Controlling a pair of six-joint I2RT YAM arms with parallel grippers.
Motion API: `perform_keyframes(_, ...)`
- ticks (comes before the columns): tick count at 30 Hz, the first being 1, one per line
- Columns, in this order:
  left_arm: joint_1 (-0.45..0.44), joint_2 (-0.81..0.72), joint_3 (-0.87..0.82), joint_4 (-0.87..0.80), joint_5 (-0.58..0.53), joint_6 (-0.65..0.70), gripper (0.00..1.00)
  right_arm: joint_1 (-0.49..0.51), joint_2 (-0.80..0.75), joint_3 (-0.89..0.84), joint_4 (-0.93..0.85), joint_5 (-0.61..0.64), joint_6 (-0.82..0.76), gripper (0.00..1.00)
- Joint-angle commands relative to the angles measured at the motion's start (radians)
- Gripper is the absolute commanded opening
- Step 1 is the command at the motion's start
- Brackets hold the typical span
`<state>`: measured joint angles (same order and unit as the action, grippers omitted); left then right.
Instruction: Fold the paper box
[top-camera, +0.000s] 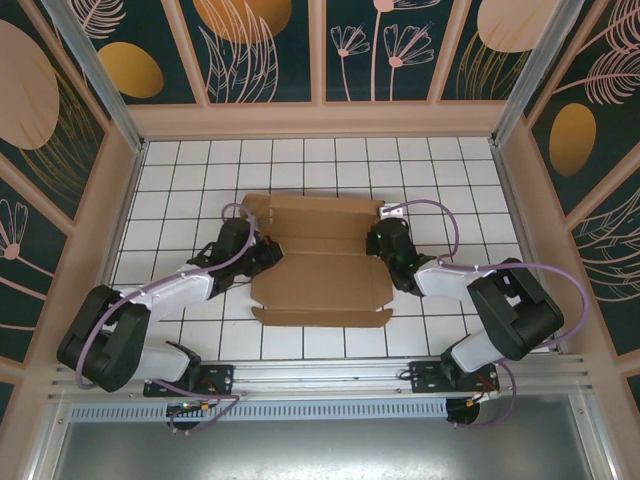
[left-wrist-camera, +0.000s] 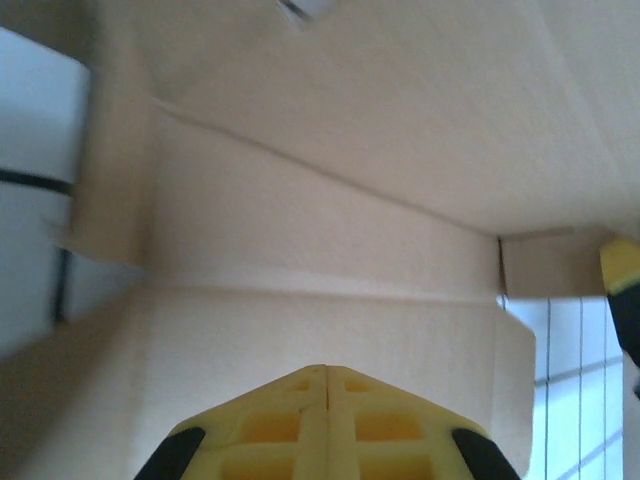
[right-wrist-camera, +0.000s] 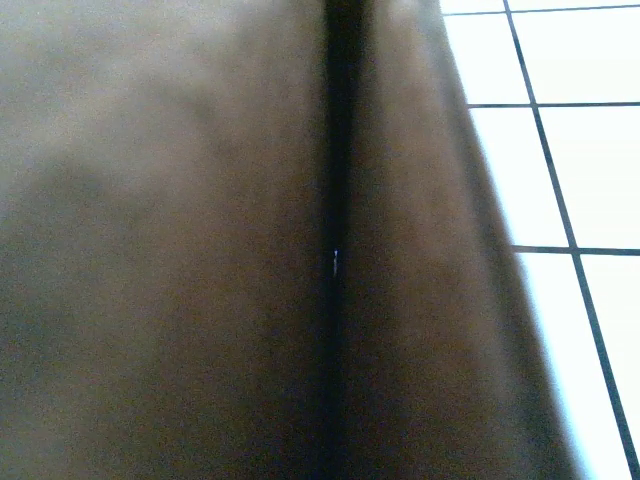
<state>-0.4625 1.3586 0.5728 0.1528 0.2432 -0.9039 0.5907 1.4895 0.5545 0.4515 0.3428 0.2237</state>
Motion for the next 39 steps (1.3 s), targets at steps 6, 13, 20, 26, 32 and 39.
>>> perform_keyframes(6, 0.069, 0.009, 0.042, -0.067, -0.047, 0.088, 0.00, 0.002, 0.026, 0.010, -0.011, 0.002, 0.017, 0.00)
perform_keyframes(13, 0.095, 0.018, 0.087, -0.105, -0.094, 0.118, 0.00, 0.004, 0.028, 0.013, -0.014, -0.002, 0.010, 0.00)
perform_keyframes(20, 0.129, 0.012, 0.105, -0.130, -0.129, 0.123, 0.00, 0.003, 0.024, 0.017, -0.021, 0.003, -0.006, 0.00)
perform_keyframes(26, 0.134, 0.030, 0.123, -0.148, -0.181, 0.128, 0.00, 0.007, 0.031, 0.019, -0.016, -0.002, -0.006, 0.00)
perform_keyframes(32, 0.137, 0.074, 0.145, -0.196, -0.251, 0.138, 0.00, 0.016, 0.038, 0.021, -0.014, 0.001, -0.007, 0.00)
perform_keyframes(39, 0.135, 0.137, 0.141, -0.189, -0.219, 0.126, 0.00, 0.022, 0.045, 0.025, -0.012, 0.001, -0.002, 0.00)
